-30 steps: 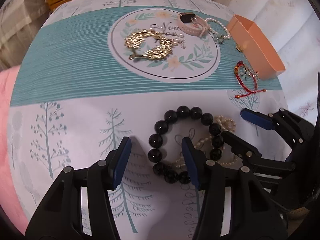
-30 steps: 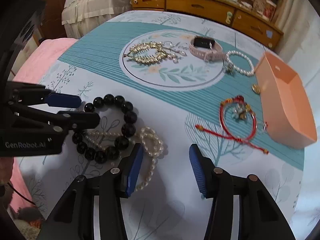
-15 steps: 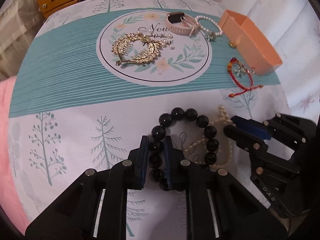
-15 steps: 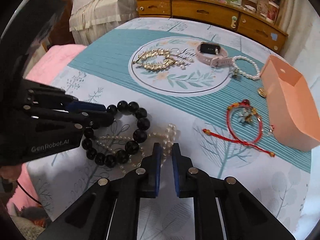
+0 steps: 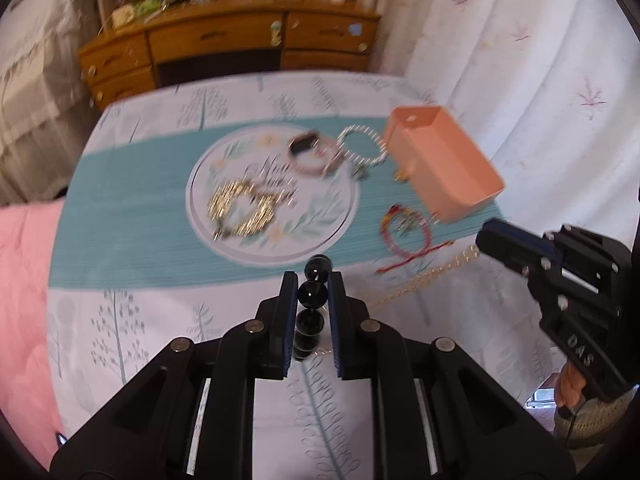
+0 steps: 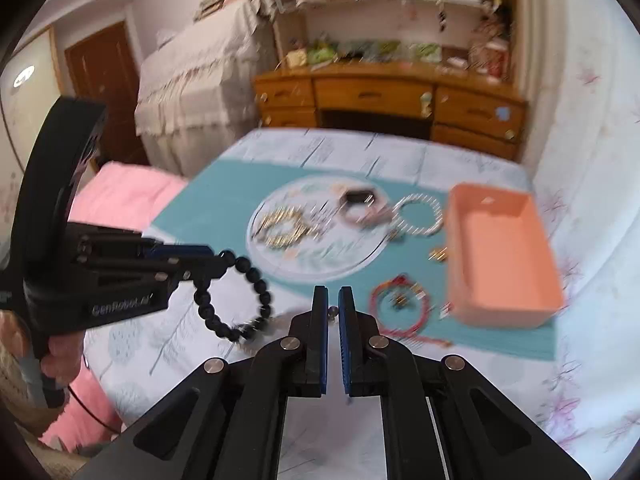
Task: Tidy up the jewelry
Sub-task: 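Lift the held bracelet and necklace with the left tool over the pink box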
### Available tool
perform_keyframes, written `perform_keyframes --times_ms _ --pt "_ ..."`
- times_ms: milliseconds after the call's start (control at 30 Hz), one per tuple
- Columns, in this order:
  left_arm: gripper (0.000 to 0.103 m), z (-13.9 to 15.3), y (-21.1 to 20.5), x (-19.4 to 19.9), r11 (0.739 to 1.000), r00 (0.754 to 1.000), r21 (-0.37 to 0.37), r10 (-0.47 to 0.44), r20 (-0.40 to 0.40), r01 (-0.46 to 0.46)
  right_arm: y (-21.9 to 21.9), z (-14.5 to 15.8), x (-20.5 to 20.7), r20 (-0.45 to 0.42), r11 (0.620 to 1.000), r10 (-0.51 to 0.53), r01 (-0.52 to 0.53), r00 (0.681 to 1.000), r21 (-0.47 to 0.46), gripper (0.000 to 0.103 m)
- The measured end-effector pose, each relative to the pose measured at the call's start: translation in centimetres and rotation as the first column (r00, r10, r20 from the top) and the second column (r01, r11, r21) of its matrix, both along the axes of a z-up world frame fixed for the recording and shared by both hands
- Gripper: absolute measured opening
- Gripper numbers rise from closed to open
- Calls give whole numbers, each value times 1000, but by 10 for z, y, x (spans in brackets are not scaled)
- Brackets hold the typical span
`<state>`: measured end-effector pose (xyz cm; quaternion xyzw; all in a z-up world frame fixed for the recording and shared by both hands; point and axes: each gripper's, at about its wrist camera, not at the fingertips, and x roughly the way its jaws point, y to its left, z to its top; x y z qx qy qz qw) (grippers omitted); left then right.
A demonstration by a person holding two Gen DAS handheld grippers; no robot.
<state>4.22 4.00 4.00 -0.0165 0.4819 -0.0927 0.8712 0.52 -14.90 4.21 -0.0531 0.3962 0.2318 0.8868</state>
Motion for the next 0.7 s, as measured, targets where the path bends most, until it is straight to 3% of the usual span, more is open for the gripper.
perform_keyframes --times_ms 400,700 --pt "12 99 -73 44 998 983 -3 -69 172 71 -73 84 23 155 990 -144 141 977 31 5" --pt "12 128 -143 102 992 970 -28 -110 217 119 -118 167 33 292 971 -237 231 927 56 5"
